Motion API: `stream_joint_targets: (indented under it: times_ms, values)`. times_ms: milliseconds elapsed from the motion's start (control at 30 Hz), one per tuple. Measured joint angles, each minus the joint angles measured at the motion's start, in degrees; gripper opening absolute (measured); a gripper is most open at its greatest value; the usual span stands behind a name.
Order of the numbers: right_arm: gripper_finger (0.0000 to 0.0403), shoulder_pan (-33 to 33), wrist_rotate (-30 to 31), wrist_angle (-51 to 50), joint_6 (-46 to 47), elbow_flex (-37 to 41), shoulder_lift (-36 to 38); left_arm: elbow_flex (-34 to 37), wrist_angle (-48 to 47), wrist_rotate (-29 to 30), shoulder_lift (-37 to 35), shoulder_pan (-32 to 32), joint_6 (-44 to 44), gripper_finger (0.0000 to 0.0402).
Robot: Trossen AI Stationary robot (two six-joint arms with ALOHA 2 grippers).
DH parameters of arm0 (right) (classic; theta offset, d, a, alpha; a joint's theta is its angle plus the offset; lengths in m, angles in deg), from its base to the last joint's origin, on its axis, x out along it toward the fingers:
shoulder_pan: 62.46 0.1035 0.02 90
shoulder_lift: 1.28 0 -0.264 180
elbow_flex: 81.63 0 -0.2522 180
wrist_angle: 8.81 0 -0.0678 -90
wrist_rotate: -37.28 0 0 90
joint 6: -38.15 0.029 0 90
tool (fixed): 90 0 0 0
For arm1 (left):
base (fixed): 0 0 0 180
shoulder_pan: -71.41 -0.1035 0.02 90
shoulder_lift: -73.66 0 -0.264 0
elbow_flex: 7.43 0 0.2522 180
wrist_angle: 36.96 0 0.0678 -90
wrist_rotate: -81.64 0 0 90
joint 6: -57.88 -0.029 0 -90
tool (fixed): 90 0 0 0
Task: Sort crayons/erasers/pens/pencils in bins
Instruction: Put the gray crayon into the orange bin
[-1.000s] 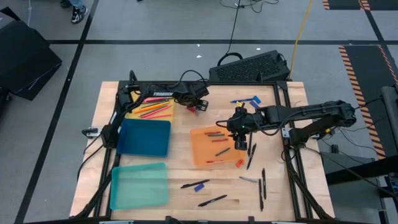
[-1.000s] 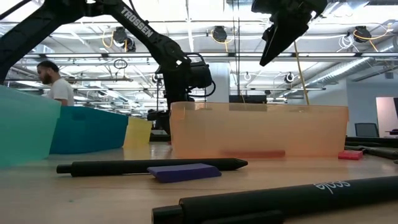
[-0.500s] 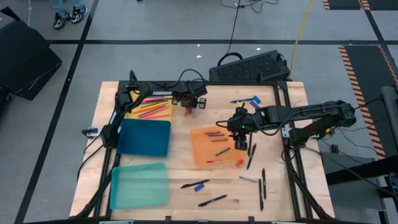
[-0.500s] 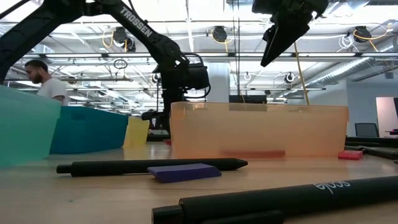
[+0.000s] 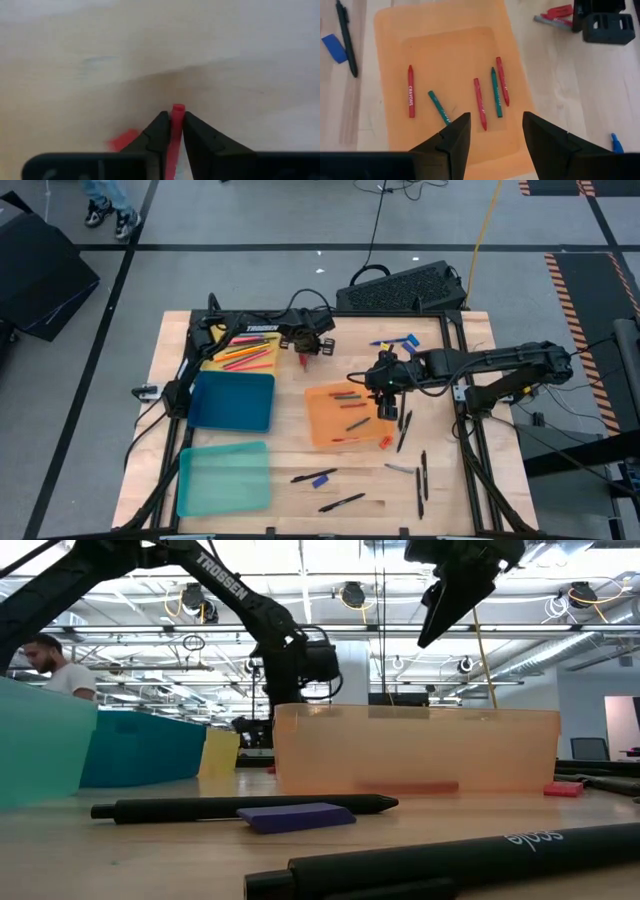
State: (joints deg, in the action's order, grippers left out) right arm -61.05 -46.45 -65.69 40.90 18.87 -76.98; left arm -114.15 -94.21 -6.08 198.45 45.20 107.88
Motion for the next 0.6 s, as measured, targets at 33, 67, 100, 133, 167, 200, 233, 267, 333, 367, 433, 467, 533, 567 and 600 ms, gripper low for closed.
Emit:
stream_joint_targets:
  times_ms: [33, 67, 100, 133, 167, 200, 233, 267, 333, 367, 433, 467, 533, 567, 600]
  values:
    - [0.0171, -0.3, 0.0, 0.0, 0.0, 0.0, 0.0, -0.6, 0.4, 0.0, 0.0, 0.2, -1.2, 0.0064]
    - [0.0171, -0.7, 0.0, 0.0, -0.1, 0.0, 0.0, -1.3, 0.5, -0.1, 0.0, 0.3, -1.9, 0.0067]
    - [0.0171, -1.0, 0.0, 0.0, -0.3, 0.0, 0.0, -1.9, 0.5, 0.0, -0.1, 0.3, -2.5, 0.007]
    - [0.0171, -1.3, 0.0, 0.0, -0.4, 0.0, 0.0, -2.2, 0.7, 0.2, -0.1, 0.2, -2.7, 0.0074]
    - [0.0171, -1.5, 0.0, 0.0, -0.4, 0.0, 0.0, -2.2, 0.9, 0.5, -0.1, 0.1, -3.1, 0.0079]
    - [0.0171, -1.8, 0.0, 0.0, -0.4, 0.0, 0.0, -2.2, 0.9, 0.8, -0.1, 0.0, -3.9, 0.0084]
    - [0.0171, -2.0, 0.0, 0.1, -0.4, 0.0, 0.0, -2.2, 0.7, 0.9, -0.1, -0.1, -4.5, 0.009]
    - [0.0171, -2.1, -0.1, 0.1, -0.4, 0.0, 0.0, -2.2, 0.5, 0.9, -0.1, -0.2, -5.0, 0.0097]
    - [0.0171, -2.3, -0.1, 0.2, -0.5, 0.0, 0.0, -2.2, 0.1, 0.4, -0.1, -0.4, -5.8, 0.0113]
    - [0.0171, -2.3, -0.2, 0.2, -0.6, 0.0, 0.0, -2.2, 0.0, -0.1, -0.1, -0.4, -6.2, 0.0122]
    - [0.0171, -2.5, -0.2, 0.3, -0.6, 0.0, 0.0, -2.2, 0.2, -1.0, -0.1, -0.4, -7.2, 0.0139]
    - [0.0171, -2.6, -0.3, 0.2, -0.6, 0.0, 0.0, -2.2, 0.5, -1.8, -0.2, -0.2, -7.6, 0.0147]
    - [0.0171, -2.6, -0.3, 0.3, -0.6, 0.0, 0.0, -2.2, 1.1, -3.1, -0.6, 0.8, -8.7, 0.0161]
    - [0.0171, -2.6, -0.3, 0.3, -0.6, 0.0, 0.0, -2.2, 1.4, -3.2, -0.7, 1.8, -9.0, 0.0166]
    - [0.0171, -2.6, -0.3, 0.4, -0.6, 0.0, 0.0, -2.3, 1.8, -3.4, -0.7, 2.9, -9.1, 0.0171]
